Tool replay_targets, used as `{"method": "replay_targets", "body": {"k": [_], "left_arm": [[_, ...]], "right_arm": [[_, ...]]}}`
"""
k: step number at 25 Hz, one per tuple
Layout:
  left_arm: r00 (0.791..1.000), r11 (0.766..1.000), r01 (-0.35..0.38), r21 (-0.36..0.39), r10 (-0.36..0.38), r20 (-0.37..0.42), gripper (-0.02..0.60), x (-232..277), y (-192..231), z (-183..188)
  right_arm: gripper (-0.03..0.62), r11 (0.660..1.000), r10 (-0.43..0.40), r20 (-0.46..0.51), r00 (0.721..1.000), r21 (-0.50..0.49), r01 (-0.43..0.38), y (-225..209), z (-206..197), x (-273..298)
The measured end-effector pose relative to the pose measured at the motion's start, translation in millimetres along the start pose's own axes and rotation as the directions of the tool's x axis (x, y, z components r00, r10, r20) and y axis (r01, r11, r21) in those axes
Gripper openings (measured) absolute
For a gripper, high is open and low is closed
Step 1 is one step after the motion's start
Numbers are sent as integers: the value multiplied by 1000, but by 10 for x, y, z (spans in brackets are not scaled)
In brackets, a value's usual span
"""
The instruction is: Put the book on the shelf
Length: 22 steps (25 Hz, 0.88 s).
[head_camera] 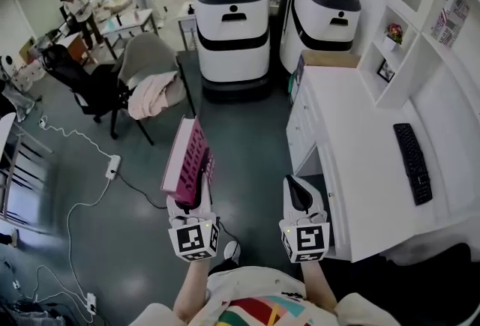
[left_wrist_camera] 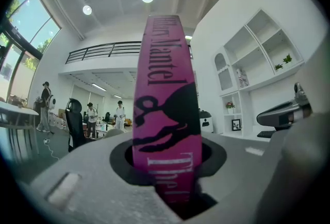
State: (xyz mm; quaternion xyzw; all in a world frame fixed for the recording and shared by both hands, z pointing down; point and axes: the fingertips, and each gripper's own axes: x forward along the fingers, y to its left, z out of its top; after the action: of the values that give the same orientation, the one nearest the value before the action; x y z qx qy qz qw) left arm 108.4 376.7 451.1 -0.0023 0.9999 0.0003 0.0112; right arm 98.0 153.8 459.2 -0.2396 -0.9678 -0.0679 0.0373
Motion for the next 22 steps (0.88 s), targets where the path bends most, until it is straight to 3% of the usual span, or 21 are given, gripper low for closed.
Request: {"method": "replay_targets", "body": {"k": [14,22], "left_arm": [[998,997,-63,-33,64,14,143,327,1036,-96],[995,994,-102,-47,103,16,143,609,946,-119]], "right_arm": [[5,996,84,-32,996,-21,-85,792,-27,842],[5,995,98,-35,995,35,-97,364,-134,1199]]}}
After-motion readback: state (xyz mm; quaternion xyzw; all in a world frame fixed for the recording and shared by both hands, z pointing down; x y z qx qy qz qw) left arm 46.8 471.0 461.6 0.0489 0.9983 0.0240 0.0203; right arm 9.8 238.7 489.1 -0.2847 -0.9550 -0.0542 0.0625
